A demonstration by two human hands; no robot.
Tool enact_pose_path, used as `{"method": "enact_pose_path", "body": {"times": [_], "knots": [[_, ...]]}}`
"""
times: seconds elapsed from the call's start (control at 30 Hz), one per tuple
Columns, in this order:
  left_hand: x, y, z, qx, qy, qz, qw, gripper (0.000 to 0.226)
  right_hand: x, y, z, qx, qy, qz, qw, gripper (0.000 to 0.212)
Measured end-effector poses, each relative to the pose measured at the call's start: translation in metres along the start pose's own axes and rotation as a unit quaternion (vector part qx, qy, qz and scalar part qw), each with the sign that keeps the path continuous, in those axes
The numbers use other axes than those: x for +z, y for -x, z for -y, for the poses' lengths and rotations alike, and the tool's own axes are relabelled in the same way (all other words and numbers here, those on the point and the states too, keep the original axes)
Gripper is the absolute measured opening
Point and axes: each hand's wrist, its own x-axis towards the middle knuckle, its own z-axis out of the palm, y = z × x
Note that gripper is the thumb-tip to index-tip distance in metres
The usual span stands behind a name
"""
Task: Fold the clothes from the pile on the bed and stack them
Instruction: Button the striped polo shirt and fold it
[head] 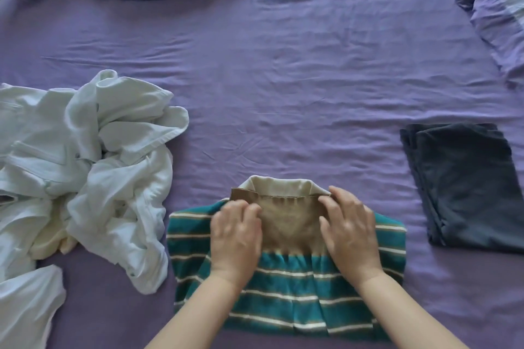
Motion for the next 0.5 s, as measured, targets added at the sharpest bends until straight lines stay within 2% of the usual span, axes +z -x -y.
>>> {"method": "enact_pose_path", "body": {"times": [0.07, 0.13, 0.2, 0.3, 0.5], "knots": [[0.007, 0.019, -0.01, 0.07, 0.006, 0.066, 0.995, 0.026, 0.005, 0.011, 0.0, -0.05, 0.002, 0.059, 0.997, 0.034], [0.014, 0.034, -0.018, 0.083, -0.029, 0.168, 0.982, 0.048, 0.011, 0.019, -0.002, -0.074, 0.041, 0.144, 0.986, 0.046], [0.023, 0.039, -0.019, 0.071, -0.06, 0.221, 0.971, 0.065, 0.017, 0.02, -0.008, -0.078, 0.083, 0.191, 0.975, 0.054], [0.032, 0.037, -0.013, 0.053, -0.072, 0.243, 0.966, 0.075, 0.023, 0.018, -0.022, -0.087, 0.111, 0.213, 0.967, 0.059], [0.039, 0.035, -0.004, 0.066, -0.071, 0.259, 0.961, 0.076, 0.028, 0.011, -0.036, -0.11, 0.113, 0.227, 0.961, 0.062]]}}
